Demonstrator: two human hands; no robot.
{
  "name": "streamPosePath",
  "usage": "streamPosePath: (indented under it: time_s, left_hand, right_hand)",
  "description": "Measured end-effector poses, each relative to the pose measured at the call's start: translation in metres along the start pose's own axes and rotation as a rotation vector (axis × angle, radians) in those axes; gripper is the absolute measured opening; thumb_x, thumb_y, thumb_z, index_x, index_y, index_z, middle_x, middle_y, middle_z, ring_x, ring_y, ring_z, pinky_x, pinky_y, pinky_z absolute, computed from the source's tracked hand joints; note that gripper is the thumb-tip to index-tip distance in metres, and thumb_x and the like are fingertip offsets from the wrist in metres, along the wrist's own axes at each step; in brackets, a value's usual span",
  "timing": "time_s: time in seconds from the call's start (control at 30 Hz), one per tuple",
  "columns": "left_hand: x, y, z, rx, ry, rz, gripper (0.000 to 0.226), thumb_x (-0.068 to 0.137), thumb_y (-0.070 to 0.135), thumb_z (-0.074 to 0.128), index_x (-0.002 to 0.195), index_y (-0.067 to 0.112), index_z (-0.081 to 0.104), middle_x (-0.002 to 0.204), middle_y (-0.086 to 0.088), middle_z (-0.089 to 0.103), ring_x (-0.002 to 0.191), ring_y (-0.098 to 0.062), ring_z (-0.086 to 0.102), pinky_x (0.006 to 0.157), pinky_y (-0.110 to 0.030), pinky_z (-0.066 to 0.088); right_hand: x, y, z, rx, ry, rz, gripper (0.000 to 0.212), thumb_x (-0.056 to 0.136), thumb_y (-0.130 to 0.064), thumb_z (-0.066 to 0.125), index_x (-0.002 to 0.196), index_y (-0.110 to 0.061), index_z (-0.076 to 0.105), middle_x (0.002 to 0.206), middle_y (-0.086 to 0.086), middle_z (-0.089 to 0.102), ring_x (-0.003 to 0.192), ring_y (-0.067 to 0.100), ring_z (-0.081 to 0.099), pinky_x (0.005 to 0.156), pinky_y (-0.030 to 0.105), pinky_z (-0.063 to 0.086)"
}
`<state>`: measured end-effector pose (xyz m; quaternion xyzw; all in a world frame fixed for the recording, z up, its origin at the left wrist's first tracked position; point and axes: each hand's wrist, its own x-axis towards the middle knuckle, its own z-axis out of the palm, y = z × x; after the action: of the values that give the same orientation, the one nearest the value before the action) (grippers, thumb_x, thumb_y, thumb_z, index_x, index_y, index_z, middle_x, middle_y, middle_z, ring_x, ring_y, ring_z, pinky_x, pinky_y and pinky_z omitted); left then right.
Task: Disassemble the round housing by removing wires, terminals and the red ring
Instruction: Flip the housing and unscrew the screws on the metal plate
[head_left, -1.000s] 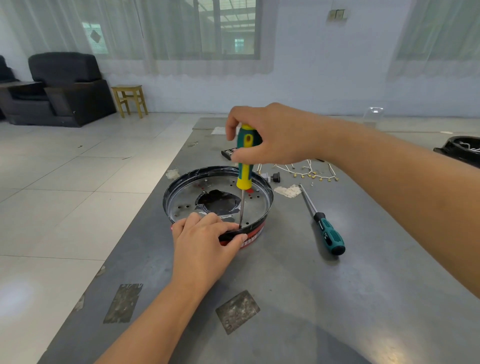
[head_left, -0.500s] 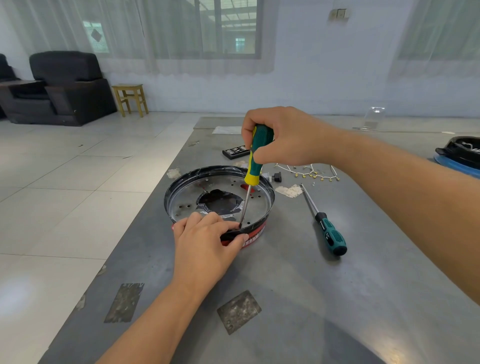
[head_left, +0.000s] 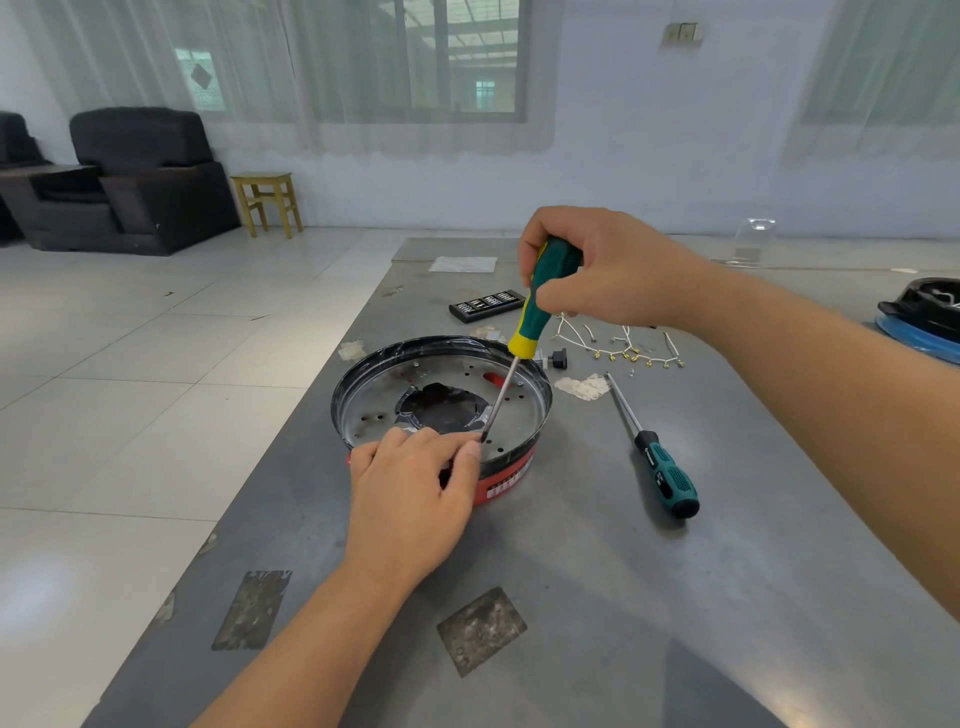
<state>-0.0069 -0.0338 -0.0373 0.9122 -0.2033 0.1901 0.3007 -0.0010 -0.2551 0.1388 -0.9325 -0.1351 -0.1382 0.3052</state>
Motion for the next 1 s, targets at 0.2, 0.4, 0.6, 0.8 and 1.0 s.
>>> streamPosePath:
  time_s: [0.2,0.4,0.6,0.8,1.0]
  left_hand:
    - [0.038,-0.004,-0.025,0.047,-0.365,-0.078,0.022,0.104,0.042,0.053,0.107,0.041,0.075,0.09,0.016,0.072,0.097,-0.013,0.066,0.09,-0.036,0.052]
    - [0.087,0.0,-0.041,0.014,-0.753,0.055,0.018,0.092,0.031,0.078,0.1,0.046,0.08,0.099,0.019,0.076,0.092,0.003,0.067,0.085,-0.018,0.051]
    - [0.099,-0.002,-0.032,0.04,-0.807,0.192,0.019,0.09,0.027,0.08,0.094,0.046,0.08,0.1,0.021,0.073,0.077,0.017,0.058,0.062,-0.003,0.039]
    - [0.096,-0.004,-0.024,-0.003,-0.776,0.268,0.014,0.092,0.022,0.076,0.096,0.035,0.079,0.099,0.012,0.067,0.077,0.013,0.054,0.067,-0.006,0.04]
    - [0.091,-0.003,-0.024,-0.01,-0.79,0.281,0.009,0.098,0.02,0.069,0.103,0.024,0.076,0.096,0.014,0.062,0.077,0.015,0.052,0.07,-0.006,0.04]
  right_hand:
    - [-0.012,0.017,0.002,0.062,0.108,0.089,0.024,0.069,-0.027,0.065,0.092,-0.034,0.061,0.094,0.0,0.071,0.068,0.017,0.063,0.062,0.037,0.057]
    - [-0.026,0.052,0.025,0.144,0.274,0.228,0.025,0.068,-0.03,0.066,0.092,-0.033,0.061,0.098,0.002,0.071,0.084,0.03,0.068,0.073,0.046,0.061]
    - [-0.033,0.079,0.04,0.247,0.408,0.298,0.021,0.078,-0.016,0.071,0.092,-0.03,0.063,0.091,-0.007,0.067,0.07,0.016,0.069,0.065,0.032,0.061]
    - [-0.034,0.084,0.049,0.297,0.429,0.33,0.022,0.078,-0.012,0.071,0.093,-0.027,0.065,0.095,-0.011,0.065,0.067,0.016,0.067,0.066,0.04,0.063]
    - [-0.033,0.087,0.053,0.337,0.426,0.355,0.023,0.081,-0.01,0.069,0.098,-0.025,0.064,0.098,0.001,0.068,0.061,0.004,0.066,0.062,0.031,0.063]
